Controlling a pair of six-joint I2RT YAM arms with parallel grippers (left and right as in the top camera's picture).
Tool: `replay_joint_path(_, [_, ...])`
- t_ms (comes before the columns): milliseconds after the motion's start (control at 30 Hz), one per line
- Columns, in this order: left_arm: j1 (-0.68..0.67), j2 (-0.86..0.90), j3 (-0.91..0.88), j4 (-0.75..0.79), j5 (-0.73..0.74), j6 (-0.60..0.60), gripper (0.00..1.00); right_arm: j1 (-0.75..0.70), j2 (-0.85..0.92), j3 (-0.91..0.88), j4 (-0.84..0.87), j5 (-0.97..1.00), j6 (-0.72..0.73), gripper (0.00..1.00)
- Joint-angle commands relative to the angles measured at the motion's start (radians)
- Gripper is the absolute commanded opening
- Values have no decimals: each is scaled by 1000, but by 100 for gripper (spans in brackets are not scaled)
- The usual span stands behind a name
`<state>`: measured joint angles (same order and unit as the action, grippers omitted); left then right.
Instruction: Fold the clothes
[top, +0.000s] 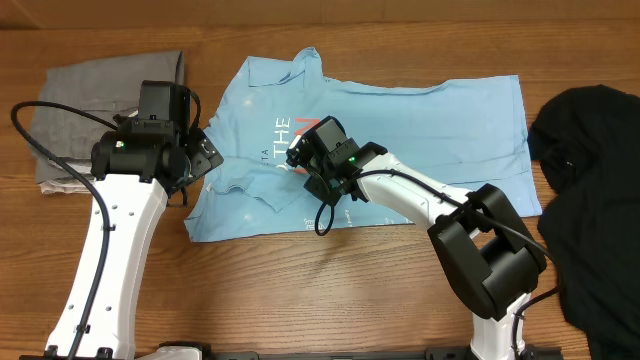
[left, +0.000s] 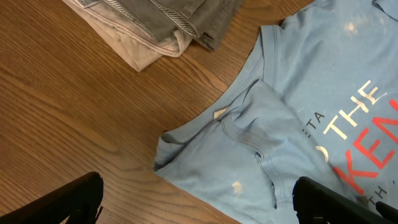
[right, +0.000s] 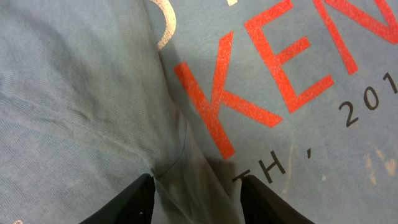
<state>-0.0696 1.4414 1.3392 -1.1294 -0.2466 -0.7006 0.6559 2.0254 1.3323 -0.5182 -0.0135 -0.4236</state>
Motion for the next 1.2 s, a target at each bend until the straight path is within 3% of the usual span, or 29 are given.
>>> replay_joint_path(0, [4, 4, -1, 4, -7, -2, 100, 2, 0, -3, 0, 13, -12, 49])
replay_joint_path(167, [4, 4, -1, 4, -7, -3, 100, 2, 1, -5, -8, -18, -11, 41])
replay_joint_path(767, [4, 4, -1, 4, -7, -3, 100, 2, 33, -17, 2, -29, -10, 41])
replay_joint_path(900, [4, 4, -1, 4, -7, -3, 100, 2, 32, -14, 18, -29, 35, 30])
replay_joint_path(1167, [4, 4, -1, 4, -7, -3, 100, 2, 29, -14, 17, -29, 39, 25])
